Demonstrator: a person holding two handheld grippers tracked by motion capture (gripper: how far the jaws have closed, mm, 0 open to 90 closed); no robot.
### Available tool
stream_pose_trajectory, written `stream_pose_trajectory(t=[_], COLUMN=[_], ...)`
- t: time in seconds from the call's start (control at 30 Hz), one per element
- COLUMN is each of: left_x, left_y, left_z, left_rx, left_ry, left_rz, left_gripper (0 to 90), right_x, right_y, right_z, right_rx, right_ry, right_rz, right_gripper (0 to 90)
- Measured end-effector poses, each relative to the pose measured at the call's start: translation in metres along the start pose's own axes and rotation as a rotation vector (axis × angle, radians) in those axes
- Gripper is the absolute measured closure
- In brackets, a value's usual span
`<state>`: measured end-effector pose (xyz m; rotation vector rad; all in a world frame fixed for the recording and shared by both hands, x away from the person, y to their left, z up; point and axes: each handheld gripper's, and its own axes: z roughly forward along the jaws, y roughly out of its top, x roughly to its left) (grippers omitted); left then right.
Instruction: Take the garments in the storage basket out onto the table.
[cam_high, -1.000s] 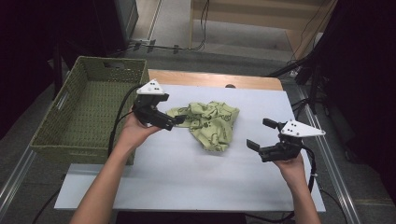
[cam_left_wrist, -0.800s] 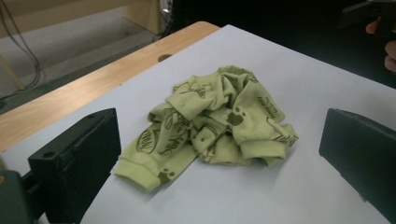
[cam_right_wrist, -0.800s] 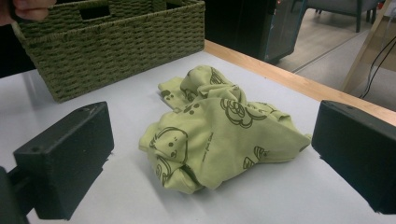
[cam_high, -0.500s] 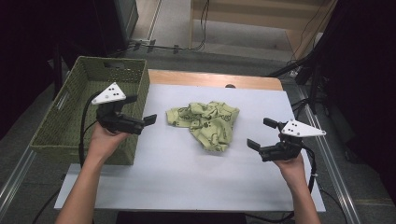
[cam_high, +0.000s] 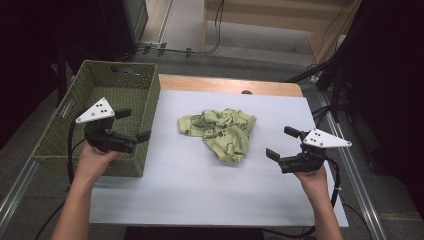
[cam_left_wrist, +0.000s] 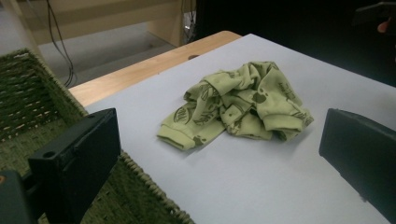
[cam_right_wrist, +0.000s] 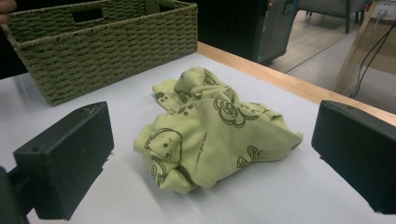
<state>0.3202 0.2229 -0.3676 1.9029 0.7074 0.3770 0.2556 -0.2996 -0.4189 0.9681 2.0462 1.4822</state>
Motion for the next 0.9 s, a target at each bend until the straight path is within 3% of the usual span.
stream_pose_trajectory(t=[0.33, 0.9], left_x=[0.0024, 0.0023], left_y=[-0.0052, -0.0110], left_z=[-0.0100, -0.0067], left_rx=[-0.027, 0.010], left_ry=[-0.001, -0.006], left_rz=[0.003, 0.016], left_gripper=[0.0, 0.0], right_x=[0.0009, 0.0011], right_y=[0.0006, 0.0013], right_z=[-0.0028, -0.0051], right_rx=[-0.014, -0.029], right_ry=[-0.004, -0.003], right_rz=[0.004, 0.014], right_gripper=[0.0, 0.0])
